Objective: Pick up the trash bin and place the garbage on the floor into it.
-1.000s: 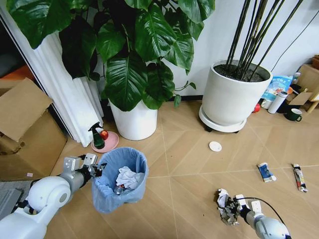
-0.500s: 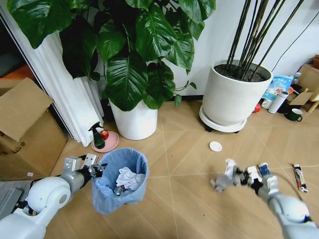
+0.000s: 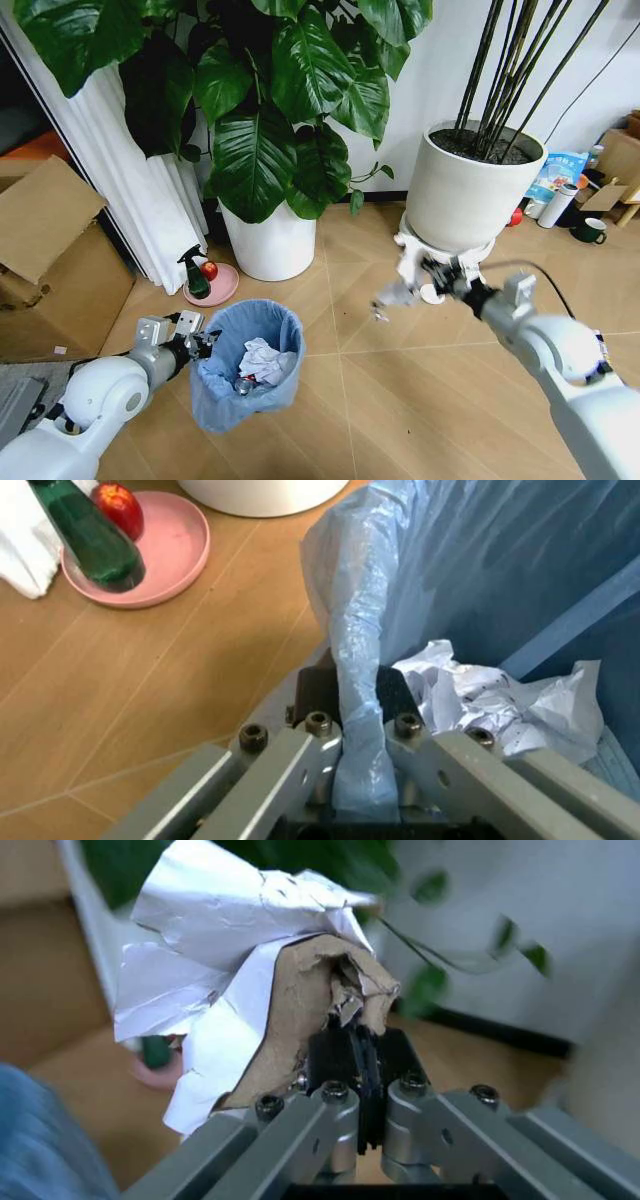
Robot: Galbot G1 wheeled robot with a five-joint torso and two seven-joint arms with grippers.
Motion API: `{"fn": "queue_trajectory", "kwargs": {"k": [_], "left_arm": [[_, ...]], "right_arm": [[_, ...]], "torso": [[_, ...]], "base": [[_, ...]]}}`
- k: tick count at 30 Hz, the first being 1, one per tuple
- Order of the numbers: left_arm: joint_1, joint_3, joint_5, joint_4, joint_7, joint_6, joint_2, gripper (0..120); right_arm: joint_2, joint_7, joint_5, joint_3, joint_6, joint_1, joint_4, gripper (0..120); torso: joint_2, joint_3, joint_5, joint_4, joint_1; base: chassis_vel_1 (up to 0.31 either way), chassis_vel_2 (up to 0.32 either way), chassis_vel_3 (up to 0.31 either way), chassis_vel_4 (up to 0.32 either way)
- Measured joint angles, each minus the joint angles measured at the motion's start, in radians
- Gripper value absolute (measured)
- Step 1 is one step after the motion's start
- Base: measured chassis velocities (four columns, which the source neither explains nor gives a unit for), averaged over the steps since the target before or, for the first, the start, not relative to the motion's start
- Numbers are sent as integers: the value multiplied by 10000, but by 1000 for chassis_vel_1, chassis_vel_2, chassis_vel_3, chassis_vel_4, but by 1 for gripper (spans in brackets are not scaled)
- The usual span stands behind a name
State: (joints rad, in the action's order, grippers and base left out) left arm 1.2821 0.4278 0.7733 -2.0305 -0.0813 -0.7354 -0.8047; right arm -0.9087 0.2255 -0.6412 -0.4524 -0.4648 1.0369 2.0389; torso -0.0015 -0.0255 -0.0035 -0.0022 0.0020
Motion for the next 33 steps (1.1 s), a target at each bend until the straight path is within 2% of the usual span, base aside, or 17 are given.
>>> {"fn": "queue_trajectory", "kwargs": {"k": [2, 3, 4, 7, 13, 22, 33], "left_arm": [[-23, -25, -44, 10, 0, 0, -1, 0], [-45, -63, -133, 36, 2, 0, -1, 0], [-45, -63, -133, 36, 2, 0, -1, 0], [-51, -122, -185, 42, -1, 0, -4, 0], [-120, -170, -184, 84, -33, 0, -6, 0], [-276, -280, -198, 237, 29, 0, -114, 0], [-404, -316, -316, 548, 123, 0, -433, 0]], "right_arm": [[42, -97, -315, 255, -106, -314, 113, 0], [110, -341, -1039, 825, -314, -971, 323, 0], [110, -341, -1039, 825, -314, -971, 323, 0], [167, -642, -2076, 1987, -558, -2351, 469, 0], [-121, -685, -2518, 3320, -640, -3847, 107, 0], [-1070, -966, -2725, 4755, -712, -4440, -233, 0], [-1617, -927, -2694, 5526, -773, -4752, -275, 0]], "torso": [[0, 0, 6, -2, 0], [0, 1, 3, 0, 0], [0, 1, 3, 0, 0], [0, 1, 4, 1, 0], [0, 0, 3, 1, 0], [0, 0, 2, 0, -1], [0, 1, 2, 0, -1]], "base": [[0, 0, 0, 0], [0, 0, 0, 0], [0, 0, 0, 0], [0, 0, 0, 0], [0, 0, 0, 0], [0, 0, 0, 0], [0, 0, 0, 0]]}}
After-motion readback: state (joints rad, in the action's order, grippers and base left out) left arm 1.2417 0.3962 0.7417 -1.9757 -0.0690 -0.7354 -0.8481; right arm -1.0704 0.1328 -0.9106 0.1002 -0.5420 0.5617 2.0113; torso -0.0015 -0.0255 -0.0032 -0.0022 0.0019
